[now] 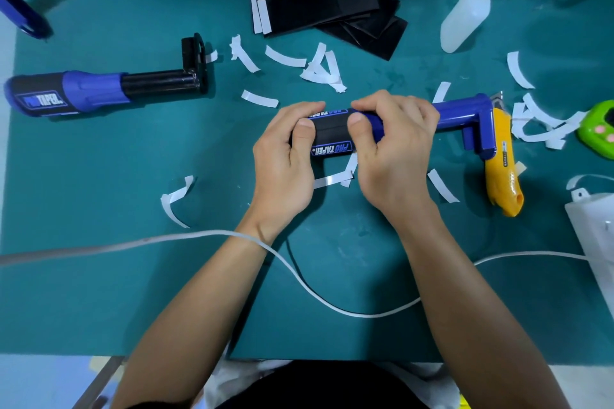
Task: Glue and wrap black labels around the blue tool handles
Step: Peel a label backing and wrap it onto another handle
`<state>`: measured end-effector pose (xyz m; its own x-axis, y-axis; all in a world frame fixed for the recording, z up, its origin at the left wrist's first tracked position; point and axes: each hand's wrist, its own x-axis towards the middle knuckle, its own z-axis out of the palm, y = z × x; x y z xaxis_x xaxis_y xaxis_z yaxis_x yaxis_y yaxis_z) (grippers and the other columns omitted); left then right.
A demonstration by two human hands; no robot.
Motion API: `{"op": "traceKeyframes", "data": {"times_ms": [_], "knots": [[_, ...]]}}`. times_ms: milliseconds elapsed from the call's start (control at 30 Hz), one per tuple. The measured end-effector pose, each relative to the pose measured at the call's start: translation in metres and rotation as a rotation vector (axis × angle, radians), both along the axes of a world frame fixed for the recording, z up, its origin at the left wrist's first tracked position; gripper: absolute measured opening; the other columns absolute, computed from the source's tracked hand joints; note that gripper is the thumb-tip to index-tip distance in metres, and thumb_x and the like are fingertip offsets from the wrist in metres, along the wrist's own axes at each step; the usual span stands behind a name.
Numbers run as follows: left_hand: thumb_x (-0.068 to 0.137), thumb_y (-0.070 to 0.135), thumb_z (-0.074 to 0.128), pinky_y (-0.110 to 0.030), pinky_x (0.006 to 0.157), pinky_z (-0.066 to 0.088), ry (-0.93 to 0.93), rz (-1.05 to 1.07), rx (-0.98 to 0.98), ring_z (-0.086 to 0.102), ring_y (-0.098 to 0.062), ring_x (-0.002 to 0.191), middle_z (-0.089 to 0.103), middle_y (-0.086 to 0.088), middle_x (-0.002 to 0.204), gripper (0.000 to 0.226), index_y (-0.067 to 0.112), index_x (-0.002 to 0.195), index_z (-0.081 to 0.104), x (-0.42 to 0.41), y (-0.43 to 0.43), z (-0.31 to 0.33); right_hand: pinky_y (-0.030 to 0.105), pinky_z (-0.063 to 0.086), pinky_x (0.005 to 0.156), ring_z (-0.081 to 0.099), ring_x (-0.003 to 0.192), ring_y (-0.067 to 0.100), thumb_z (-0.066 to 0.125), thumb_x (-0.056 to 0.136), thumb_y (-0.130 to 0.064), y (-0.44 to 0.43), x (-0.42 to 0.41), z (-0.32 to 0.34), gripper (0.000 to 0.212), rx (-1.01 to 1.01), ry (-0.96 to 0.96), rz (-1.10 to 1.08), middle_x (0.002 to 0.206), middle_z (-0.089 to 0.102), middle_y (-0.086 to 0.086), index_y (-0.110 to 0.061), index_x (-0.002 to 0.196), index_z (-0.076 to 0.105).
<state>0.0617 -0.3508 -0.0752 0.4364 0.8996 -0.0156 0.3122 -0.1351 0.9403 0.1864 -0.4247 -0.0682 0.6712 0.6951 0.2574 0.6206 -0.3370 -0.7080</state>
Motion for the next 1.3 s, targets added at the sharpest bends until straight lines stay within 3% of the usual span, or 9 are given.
{"op": "traceKeyframes", "data": {"times_ms": [167, 300, 433, 600, 733, 900, 967, 1100, 1300], "knots": [[0.111, 0.015, 0.041, -0.029, 0.103, 0.05, -0.006, 0.03, -0.082, 0.068, -0.011, 0.117, 0.075, 0.002, 0.121, 0.035, 0.011, 0.125, 0.073, -0.002, 0.002, 0.0, 0.019, 0.023, 0.104, 0.055, 0.103, 0.025, 0.05, 0.105, -0.016, -0.003, 0.008, 0.0, 0.025, -0.034, 0.043, 0.036, 0.097, 0.068, -0.003, -0.018, 0.105, 0.074], [0.11, 0.021, 0.045, -0.028, 0.101, 0.051, -0.02, 0.012, -0.131, 0.069, -0.011, 0.114, 0.075, 0.004, 0.12, 0.033, 0.014, 0.124, 0.074, -0.006, 0.005, 0.002, 0.021, 0.023, 0.107, 0.054, 0.107, 0.022, 0.053, 0.103, -0.029, -0.005, 0.015, 0.006, 0.024, -0.09, 0.078, 0.105, 0.102, 0.069, -0.006, -0.019, 0.11, 0.074], [0.096, 0.026, 0.068, -0.027, 0.1, 0.051, 0.031, -0.117, -0.125, 0.066, -0.012, 0.112, 0.071, 0.009, 0.121, 0.032, 0.026, 0.128, 0.069, -0.011, 0.008, 0.004, 0.029, 0.02, 0.119, 0.047, 0.12, 0.01, 0.063, 0.091, -0.044, -0.015, 0.024, 0.016, 0.045, -0.147, 0.104, 0.227, 0.119, 0.067, -0.01, -0.022, 0.13, 0.069], [0.073, 0.011, 0.089, -0.013, 0.094, 0.045, 0.057, -0.205, -0.064, 0.065, -0.007, 0.108, 0.069, 0.01, 0.118, 0.059, 0.032, 0.124, 0.068, -0.014, 0.015, 0.0, 0.044, 0.01, 0.128, 0.051, 0.134, 0.023, 0.075, 0.074, -0.005, -0.028, 0.046, 0.013, 0.064, -0.32, -0.145, 0.299, 0.136, 0.065, -0.004, -0.018, 0.135, 0.066], [0.07, 0.002, 0.09, -0.025, 0.108, 0.045, 0.031, -0.195, 0.026, 0.061, -0.013, 0.123, 0.066, 0.005, 0.128, 0.065, 0.03, 0.124, 0.069, -0.015, 0.016, 0.001, 0.044, 0.028, 0.117, 0.059, 0.106, 0.033, 0.059, 0.067, 0.016, -0.021, 0.035, 0.009, 0.061, -0.22, -0.213, 0.218, 0.114, 0.068, 0.008, -0.007, 0.122, 0.072], [0.07, -0.001, 0.088, -0.033, 0.113, 0.044, -0.013, -0.152, 0.213, 0.057, -0.015, 0.132, 0.061, 0.014, 0.135, 0.07, 0.022, 0.132, 0.067, -0.016, 0.012, 0.0, 0.044, 0.036, 0.096, 0.057, 0.101, 0.032, 0.06, 0.068, 0.017, -0.024, 0.024, 0.014, 0.06, -0.12, -0.391, 0.136, 0.11, 0.068, 0.008, -0.011, 0.119, 0.074], [0.07, 0.003, 0.088, -0.029, 0.116, 0.041, 0.023, -0.135, 0.186, 0.054, -0.012, 0.136, 0.056, 0.022, 0.14, 0.076, 0.021, 0.139, 0.063, -0.015, 0.013, -0.001, 0.045, 0.036, 0.095, 0.057, 0.101, 0.032, 0.061, 0.072, 0.015, -0.023, 0.021, 0.015, 0.056, -0.12, -0.427, 0.119, 0.11, 0.069, 0.008, -0.012, 0.119, 0.075], [0.071, 0.012, 0.088, -0.03, 0.114, 0.044, 0.006, -0.138, 0.067, 0.056, -0.014, 0.134, 0.059, 0.013, 0.142, 0.082, 0.027, 0.145, 0.057, -0.018, 0.017, -0.002, 0.046, 0.037, 0.095, 0.058, 0.101, 0.033, 0.06, 0.076, 0.013, -0.024, 0.019, 0.017, 0.053, -0.128, -0.445, 0.08, 0.108, 0.069, 0.009, -0.013, 0.119, 0.076], [0.078, 0.02, 0.084, -0.028, 0.105, 0.05, -0.053, -0.147, -0.087, 0.064, -0.015, 0.124, 0.064, 0.016, 0.137, 0.072, 0.027, 0.144, 0.057, -0.017, 0.018, 0.0, 0.044, 0.036, 0.093, 0.059, 0.099, 0.033, 0.056, 0.08, 0.011, -0.025, 0.022, 0.015, 0.052, -0.132, -0.456, 0.071, 0.108, 0.07, 0.008, -0.015, 0.12, 0.077]]}}
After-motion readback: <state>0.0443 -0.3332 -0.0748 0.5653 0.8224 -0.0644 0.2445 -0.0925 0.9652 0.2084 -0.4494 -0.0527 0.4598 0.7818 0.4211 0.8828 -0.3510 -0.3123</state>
